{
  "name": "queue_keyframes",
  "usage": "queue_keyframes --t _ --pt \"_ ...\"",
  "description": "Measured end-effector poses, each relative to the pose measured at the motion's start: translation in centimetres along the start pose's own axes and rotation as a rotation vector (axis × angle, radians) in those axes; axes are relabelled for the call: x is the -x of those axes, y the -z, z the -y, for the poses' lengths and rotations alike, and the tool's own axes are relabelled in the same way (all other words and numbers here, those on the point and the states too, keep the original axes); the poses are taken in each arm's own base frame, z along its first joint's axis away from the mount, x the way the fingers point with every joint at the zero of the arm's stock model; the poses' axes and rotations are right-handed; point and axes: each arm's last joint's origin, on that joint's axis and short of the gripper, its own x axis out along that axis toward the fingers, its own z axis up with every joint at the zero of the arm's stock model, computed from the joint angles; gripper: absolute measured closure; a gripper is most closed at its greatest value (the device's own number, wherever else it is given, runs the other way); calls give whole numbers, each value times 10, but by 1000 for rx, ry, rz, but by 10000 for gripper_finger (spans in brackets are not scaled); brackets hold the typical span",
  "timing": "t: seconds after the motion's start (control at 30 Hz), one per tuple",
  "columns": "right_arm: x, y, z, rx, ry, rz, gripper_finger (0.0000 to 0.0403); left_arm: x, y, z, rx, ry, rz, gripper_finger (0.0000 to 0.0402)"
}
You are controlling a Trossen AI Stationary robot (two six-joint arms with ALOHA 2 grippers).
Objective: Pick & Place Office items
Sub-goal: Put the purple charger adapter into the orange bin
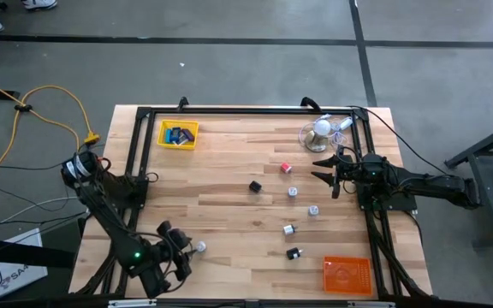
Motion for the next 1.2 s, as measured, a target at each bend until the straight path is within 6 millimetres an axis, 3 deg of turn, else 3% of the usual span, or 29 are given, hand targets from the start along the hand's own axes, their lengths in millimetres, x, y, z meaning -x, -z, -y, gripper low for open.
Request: queue_keyframes --t 0.37,1.2 --pt "0 0 0 0 0 0 245 -20 18 4 -102 -47 11 211" --pt "0 0 0 0 0 0 245 -47 67 9 -58 -71 97 211"
